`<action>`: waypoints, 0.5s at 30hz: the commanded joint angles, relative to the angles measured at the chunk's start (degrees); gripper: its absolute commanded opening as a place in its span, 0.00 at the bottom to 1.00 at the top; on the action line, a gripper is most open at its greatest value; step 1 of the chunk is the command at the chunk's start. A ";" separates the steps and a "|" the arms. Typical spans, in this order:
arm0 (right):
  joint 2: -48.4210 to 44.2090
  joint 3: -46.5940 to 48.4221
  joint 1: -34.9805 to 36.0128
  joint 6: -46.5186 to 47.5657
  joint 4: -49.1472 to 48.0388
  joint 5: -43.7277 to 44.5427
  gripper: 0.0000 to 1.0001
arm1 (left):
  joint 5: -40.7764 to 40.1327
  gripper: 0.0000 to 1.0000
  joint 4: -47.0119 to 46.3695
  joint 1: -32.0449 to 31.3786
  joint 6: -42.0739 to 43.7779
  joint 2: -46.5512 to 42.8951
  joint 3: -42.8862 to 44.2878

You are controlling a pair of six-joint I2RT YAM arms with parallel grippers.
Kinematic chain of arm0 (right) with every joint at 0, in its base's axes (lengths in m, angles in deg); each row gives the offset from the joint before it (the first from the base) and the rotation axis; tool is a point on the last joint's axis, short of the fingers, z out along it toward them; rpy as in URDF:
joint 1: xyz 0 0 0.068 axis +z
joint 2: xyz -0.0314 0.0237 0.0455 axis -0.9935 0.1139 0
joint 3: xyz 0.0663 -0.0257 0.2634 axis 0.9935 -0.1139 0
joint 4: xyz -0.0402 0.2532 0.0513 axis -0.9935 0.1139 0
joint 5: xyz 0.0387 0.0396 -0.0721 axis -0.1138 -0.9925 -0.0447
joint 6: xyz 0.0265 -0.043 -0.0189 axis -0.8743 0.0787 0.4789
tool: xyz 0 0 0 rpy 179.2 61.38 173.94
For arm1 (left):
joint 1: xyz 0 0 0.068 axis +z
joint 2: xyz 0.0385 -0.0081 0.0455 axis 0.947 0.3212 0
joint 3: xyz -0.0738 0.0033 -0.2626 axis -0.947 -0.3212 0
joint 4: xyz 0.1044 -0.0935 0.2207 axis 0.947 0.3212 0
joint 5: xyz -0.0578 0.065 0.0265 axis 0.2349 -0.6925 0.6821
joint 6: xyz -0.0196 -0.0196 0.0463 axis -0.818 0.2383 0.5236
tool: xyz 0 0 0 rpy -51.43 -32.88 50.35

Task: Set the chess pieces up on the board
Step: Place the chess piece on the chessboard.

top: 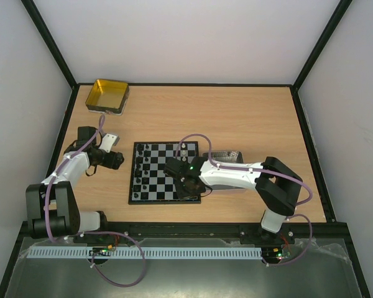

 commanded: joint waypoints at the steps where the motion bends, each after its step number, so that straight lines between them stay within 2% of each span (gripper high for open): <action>1: 0.72 1.84 0.42 0.31 0.15 0.31 0.03 | 0.30 0.82 0.29 -0.24 -0.05 -1.44 0.41; 15: 1.38 2.34 0.42 0.87 0.32 0.15 0.06 | 0.35 0.81 0.35 -0.26 -0.16 -1.32 0.49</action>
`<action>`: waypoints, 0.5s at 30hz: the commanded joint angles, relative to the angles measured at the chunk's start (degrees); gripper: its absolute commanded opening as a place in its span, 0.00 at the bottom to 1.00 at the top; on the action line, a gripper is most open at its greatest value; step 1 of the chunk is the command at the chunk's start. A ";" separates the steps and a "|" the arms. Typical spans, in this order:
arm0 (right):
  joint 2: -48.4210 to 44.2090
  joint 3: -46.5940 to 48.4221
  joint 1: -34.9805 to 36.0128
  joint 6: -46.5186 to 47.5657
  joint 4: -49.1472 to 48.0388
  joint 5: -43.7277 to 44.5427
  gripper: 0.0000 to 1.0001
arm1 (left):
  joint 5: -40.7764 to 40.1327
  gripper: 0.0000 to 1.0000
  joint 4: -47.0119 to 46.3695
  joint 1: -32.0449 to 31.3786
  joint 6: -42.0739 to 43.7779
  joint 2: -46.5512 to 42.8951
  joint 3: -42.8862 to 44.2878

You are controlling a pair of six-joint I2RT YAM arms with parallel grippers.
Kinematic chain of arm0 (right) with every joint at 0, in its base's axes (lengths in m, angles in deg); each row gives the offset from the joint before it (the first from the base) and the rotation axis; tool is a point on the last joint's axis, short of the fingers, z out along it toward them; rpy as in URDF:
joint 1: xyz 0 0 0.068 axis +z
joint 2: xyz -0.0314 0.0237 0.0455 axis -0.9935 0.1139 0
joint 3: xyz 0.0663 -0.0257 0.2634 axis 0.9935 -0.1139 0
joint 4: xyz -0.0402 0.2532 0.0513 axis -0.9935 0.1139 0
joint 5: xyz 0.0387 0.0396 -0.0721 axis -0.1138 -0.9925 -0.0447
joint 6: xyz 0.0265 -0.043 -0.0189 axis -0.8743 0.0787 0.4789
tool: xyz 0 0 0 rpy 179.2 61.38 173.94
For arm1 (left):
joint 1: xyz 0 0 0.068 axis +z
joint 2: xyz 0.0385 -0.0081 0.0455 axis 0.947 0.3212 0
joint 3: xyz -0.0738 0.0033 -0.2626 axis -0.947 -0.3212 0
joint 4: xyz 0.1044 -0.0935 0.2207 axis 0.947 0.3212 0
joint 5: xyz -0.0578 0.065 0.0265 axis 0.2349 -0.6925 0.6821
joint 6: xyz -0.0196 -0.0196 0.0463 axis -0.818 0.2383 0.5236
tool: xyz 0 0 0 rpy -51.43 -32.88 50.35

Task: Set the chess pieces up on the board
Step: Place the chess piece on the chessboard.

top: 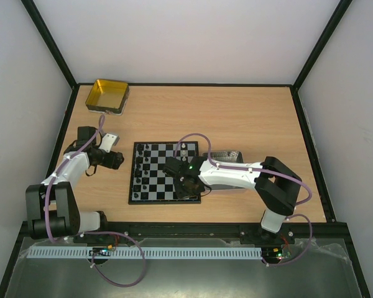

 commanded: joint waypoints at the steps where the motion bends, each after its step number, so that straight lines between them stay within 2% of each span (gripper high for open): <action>1: 0.95 1.48 0.42 0.54 0.27 0.10 0.06 | 0.36 0.82 0.36 -0.26 -0.14 -1.08 0.45; 15: 0.74 1.04 0.42 0.62 -0.44 -0.74 0.13 | 0.44 0.81 0.28 -0.26 -0.13 -1.06 0.37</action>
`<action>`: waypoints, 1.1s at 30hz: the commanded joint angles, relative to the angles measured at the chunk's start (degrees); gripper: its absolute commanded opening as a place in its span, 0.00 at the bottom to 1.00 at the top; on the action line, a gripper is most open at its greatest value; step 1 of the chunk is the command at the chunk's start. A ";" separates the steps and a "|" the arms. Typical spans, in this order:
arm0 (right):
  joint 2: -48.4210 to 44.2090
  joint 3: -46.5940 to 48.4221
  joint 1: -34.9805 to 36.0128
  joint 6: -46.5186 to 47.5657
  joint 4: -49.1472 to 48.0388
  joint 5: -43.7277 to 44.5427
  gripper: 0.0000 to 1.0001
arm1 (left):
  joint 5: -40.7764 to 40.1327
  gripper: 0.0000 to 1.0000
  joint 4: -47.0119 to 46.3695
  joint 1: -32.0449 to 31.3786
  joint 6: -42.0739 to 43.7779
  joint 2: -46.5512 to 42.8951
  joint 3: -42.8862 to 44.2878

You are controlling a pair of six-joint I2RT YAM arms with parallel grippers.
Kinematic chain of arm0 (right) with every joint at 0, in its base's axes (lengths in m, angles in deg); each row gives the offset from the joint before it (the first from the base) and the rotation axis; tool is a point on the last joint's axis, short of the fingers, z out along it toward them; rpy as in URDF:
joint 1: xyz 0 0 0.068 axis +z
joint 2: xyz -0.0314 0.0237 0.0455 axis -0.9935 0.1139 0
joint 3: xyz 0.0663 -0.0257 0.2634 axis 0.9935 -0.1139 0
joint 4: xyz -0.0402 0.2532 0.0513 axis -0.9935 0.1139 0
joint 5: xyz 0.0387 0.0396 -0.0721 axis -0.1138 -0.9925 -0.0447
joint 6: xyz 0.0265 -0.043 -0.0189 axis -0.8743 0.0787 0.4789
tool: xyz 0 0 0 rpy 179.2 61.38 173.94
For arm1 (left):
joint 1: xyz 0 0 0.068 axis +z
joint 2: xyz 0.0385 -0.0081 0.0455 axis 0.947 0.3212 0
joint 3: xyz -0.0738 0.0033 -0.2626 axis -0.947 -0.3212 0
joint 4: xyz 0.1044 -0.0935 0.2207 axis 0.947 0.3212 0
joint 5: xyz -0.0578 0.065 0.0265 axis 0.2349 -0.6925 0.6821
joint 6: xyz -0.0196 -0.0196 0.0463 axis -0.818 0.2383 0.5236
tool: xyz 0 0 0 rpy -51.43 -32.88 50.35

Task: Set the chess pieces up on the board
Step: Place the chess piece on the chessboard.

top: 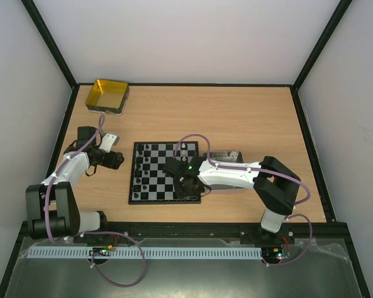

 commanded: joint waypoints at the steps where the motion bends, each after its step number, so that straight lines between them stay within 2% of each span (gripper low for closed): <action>1: 0.10 1.02 0.42 0.52 -0.46 0.33 0.14 | 0.36 0.82 0.29 -0.26 -0.14 -1.04 0.34; 23: -1.45 -0.15 0.67 -0.64 -0.90 0.53 0.17 | 0.10 0.82 0.56 -0.26 -0.03 -1.92 0.15; 26: -1.53 -0.28 0.60 -0.71 -0.85 0.36 0.23 | 0.21 0.81 0.57 -0.23 -0.05 -1.98 0.16; 33: -1.74 -0.56 0.67 -1.15 -0.81 0.35 0.25 | 0.26 0.82 0.67 -0.24 0.04 -2.26 0.03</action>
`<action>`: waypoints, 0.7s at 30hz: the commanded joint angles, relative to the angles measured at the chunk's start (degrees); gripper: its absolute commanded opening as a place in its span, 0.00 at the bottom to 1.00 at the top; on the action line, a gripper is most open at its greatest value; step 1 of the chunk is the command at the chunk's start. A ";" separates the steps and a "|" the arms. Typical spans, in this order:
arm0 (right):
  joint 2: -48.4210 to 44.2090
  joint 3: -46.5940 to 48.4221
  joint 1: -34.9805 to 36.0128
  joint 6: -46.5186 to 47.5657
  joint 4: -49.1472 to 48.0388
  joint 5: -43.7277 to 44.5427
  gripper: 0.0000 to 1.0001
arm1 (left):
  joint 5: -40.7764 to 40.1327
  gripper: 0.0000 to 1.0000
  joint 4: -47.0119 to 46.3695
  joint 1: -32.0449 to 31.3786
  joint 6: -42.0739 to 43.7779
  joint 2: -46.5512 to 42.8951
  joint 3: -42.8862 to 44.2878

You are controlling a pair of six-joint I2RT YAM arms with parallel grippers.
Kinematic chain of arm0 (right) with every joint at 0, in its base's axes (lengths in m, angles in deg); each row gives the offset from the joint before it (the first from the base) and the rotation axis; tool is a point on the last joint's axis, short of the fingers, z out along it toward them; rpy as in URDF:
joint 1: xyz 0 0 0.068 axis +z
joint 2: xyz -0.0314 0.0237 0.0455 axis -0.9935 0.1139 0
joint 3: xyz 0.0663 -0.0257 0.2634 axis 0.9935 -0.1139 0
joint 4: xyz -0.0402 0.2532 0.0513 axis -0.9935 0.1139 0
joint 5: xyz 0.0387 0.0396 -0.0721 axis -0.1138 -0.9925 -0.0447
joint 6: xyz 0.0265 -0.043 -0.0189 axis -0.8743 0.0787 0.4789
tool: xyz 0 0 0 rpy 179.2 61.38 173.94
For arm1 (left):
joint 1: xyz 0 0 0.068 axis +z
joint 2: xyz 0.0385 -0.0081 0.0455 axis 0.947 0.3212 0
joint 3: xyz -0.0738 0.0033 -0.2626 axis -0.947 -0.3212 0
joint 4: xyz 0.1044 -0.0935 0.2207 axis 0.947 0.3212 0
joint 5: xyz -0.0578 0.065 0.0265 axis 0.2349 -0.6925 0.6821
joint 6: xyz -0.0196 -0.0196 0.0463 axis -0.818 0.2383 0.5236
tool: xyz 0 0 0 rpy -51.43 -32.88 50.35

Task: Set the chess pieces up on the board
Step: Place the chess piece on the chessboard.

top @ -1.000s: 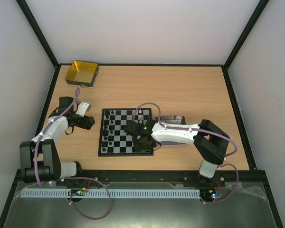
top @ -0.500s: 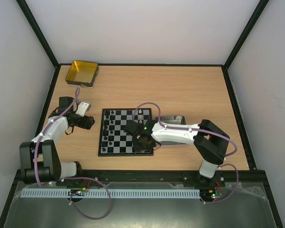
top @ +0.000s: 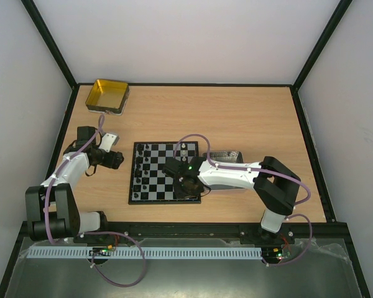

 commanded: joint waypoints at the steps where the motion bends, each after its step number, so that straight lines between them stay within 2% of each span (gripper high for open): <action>1: -1.68 -0.39 0.50 -0.60 0.27 0.60 0.27 | 0.34 0.81 0.63 -0.24 0.02 -1.51 0.04; 10: -1.92 -0.09 0.61 -0.43 0.28 0.31 0.21 | 0.43 0.82 0.66 -0.26 0.02 -1.65 0.07; 17: -1.68 -0.22 0.63 -0.47 0.32 0.17 0.21 | 0.23 0.82 0.67 -0.26 0.11 -1.65 0.16; 21: -1.78 0.08 0.68 -0.63 1.09 1.06 0.31 | 0.38 0.82 0.67 -0.27 0.19 -1.69 0.15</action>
